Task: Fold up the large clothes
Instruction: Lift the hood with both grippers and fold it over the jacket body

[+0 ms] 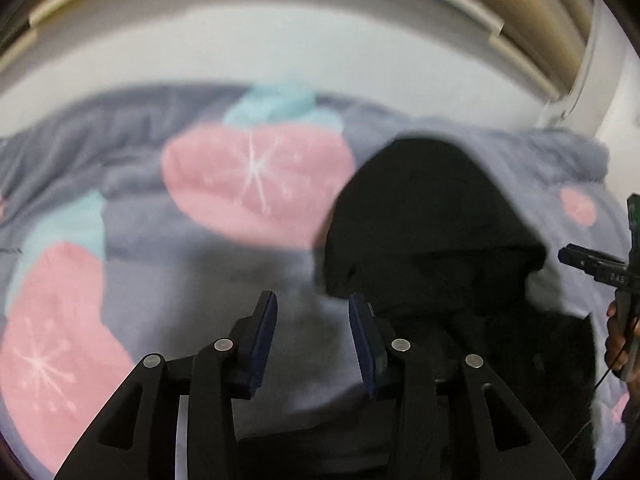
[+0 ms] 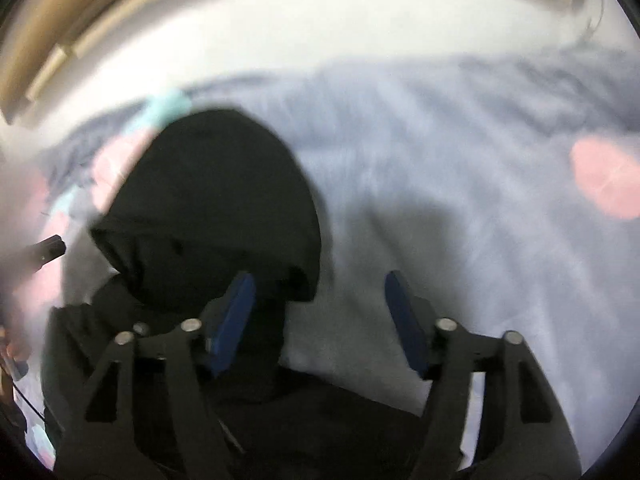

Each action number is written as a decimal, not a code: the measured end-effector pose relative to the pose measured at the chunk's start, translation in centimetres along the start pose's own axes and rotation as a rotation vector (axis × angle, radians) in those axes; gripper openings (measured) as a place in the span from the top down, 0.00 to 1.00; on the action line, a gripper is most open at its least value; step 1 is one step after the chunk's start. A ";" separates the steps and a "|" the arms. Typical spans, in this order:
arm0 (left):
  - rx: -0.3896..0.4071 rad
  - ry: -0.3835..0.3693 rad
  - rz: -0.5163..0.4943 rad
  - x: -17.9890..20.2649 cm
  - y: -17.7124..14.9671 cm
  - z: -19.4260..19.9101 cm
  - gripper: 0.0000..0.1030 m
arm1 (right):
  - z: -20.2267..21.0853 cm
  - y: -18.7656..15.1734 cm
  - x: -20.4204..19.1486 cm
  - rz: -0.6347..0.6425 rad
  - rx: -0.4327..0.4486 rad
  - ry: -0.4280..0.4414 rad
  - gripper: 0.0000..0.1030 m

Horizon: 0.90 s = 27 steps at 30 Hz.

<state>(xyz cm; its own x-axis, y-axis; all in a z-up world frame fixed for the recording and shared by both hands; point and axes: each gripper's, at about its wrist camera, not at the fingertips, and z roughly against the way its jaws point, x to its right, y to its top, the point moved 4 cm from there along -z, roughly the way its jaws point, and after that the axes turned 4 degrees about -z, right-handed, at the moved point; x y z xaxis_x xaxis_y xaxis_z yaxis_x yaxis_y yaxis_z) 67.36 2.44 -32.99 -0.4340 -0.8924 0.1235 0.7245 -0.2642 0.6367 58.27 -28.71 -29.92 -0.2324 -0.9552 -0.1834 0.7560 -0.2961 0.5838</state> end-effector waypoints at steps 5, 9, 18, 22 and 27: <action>0.091 -0.097 0.038 2.9 5.2 -0.9 0.32 | 0.2 3.4 -3.0 0.002 0.027 0.037 0.30; -0.083 -0.117 0.024 4.5 4.4 -7.9 0.32 | -5.6 3.2 -3.9 -0.002 -0.076 0.022 0.31; -0.153 -0.134 -0.035 5.0 -0.4 -12.6 0.32 | -11.9 -2.1 -0.7 -0.059 -0.225 0.026 0.22; -0.096 -0.106 -0.061 5.2 0.5 -9.3 0.32 | -9.6 -1.9 -0.6 -0.047 -0.224 0.076 0.23; 0.057 -0.116 0.005 2.5 3.6 -4.9 0.31 | -6.3 0.8 1.6 -0.108 -0.149 0.176 0.21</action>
<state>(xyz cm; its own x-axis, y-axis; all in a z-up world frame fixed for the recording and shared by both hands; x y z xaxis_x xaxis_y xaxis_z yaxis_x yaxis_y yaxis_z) 71.51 -2.48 -34.11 -0.4917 -0.8445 0.2122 0.6968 -0.2355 0.6776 62.34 -30.41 -34.70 -0.2163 -0.8989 -0.3809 0.8172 -0.3802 0.4331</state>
